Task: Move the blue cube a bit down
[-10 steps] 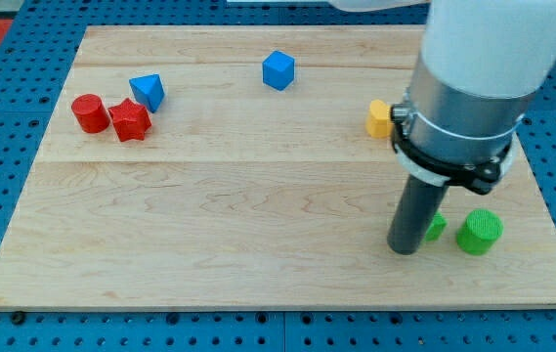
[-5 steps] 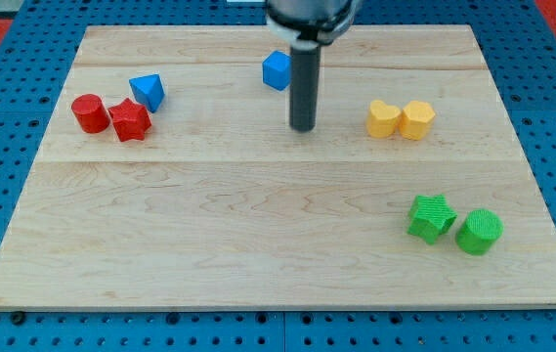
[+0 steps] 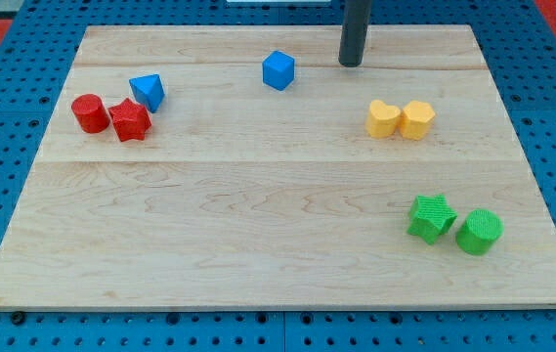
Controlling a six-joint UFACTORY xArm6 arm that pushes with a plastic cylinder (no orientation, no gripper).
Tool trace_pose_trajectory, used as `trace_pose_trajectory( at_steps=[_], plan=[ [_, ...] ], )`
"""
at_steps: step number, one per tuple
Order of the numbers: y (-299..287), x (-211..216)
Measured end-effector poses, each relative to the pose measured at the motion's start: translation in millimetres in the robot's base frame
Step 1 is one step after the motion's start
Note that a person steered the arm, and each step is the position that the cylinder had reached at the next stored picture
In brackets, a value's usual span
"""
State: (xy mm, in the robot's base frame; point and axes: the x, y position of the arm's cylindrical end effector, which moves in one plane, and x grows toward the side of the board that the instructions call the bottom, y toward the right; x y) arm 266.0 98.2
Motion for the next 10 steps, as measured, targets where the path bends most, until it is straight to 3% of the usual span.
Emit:
trace_pose_trajectory(
  at_steps=[3,4,6,10],
  plan=[
    [-16,-23],
    [-54,-25],
    [-88,0],
    [-99,9]
  ],
)
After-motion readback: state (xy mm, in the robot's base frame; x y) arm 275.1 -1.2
